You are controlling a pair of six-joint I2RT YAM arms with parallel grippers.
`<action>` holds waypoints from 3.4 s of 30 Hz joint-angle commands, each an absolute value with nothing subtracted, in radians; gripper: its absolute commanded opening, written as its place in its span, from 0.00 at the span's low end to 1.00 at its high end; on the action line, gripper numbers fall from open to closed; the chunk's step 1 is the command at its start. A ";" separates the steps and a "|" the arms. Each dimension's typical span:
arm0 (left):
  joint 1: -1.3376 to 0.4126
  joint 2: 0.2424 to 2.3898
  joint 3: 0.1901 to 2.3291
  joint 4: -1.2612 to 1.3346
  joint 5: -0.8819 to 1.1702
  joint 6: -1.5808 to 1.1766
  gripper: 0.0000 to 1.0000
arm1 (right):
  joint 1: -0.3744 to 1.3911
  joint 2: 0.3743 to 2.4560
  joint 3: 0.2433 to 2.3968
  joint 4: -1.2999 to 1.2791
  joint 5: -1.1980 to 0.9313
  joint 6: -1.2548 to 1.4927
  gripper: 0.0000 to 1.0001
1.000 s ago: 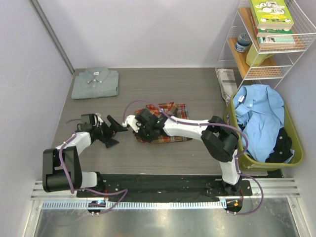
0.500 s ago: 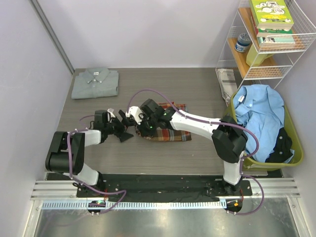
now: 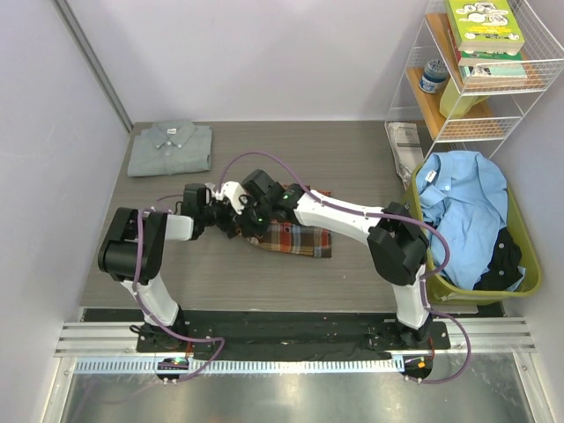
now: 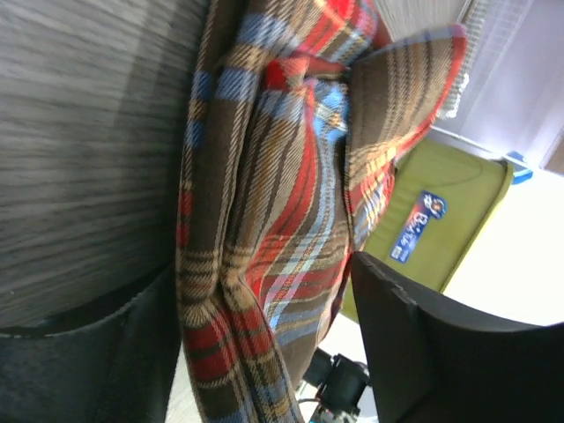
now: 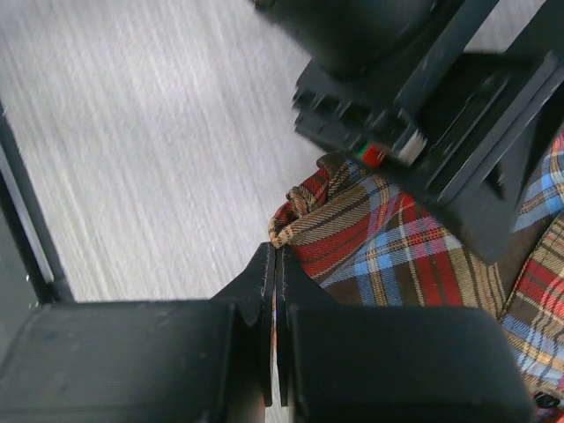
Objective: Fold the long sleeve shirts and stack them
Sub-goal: Neatly place the folded shirt to the corner
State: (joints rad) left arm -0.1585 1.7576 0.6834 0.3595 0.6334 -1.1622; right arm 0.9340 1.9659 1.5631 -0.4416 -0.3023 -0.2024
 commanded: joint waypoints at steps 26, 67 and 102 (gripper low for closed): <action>-0.140 1.979 1.684 -0.586 0.120 -0.164 0.00 | 0.574 1.706 1.517 -0.558 -0.318 -0.109 0.88; -0.121 2.074 2.298 -0.525 -0.156 -0.144 0.00 | 0.537 1.615 1.450 -0.569 -0.262 -0.137 0.89; -0.133 2.022 2.315 -0.471 -0.225 -0.181 0.00 | 0.537 1.643 1.454 -0.575 -0.270 -0.141 0.89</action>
State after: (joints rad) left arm -0.1360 2.0987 2.2566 -0.5850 -0.1997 -0.1829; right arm 0.5369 1.6627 1.4406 -0.5816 -0.2718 -0.1295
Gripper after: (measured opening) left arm 0.027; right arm 0.894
